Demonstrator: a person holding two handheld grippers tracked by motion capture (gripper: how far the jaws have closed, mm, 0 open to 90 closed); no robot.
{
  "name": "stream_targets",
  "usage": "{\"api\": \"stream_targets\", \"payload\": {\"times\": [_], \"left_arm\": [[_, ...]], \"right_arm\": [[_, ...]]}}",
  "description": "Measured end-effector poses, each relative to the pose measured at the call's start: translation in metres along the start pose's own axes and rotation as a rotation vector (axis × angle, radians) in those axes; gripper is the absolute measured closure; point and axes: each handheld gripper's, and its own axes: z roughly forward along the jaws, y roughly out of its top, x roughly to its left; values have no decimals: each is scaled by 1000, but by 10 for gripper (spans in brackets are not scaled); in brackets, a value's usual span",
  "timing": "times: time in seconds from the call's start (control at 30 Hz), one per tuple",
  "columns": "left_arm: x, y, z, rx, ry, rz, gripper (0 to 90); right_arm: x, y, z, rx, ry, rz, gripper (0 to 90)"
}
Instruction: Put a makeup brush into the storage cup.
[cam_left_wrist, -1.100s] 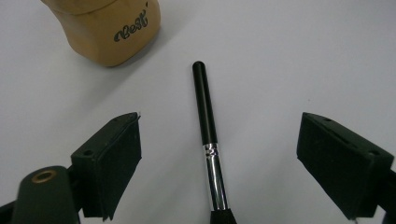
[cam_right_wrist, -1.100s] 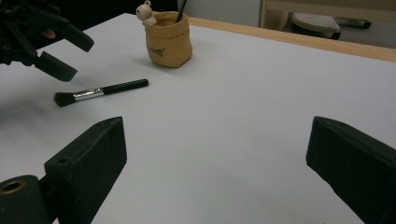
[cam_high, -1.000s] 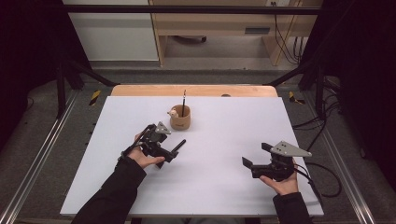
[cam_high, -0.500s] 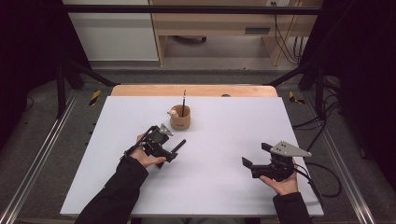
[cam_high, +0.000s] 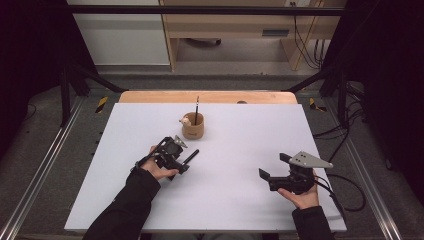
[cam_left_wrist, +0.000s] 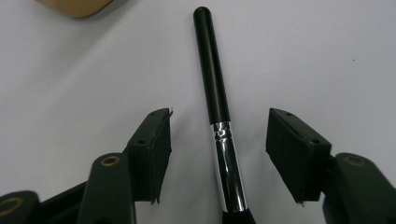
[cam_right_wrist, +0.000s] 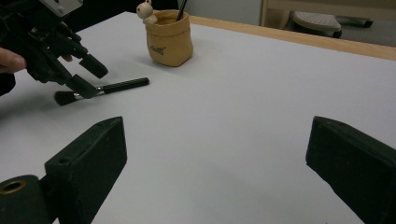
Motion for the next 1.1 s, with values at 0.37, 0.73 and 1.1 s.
{"api": "stream_targets", "payload": {"times": [0.37, 0.73, 1.1], "left_arm": [[-1, 0, 5, 47, -26, 4, 601], [0, 0, 5, 54, -31, -9, 709], [-1, 0, 4, 62, -40, 11, 766]], "right_arm": [[1, 0, 1, 0, 3, 5, 60], [1, -1, 2, 2, 3, 2, 62], [1, -1, 2, 5, 3, 0, 62]]}}
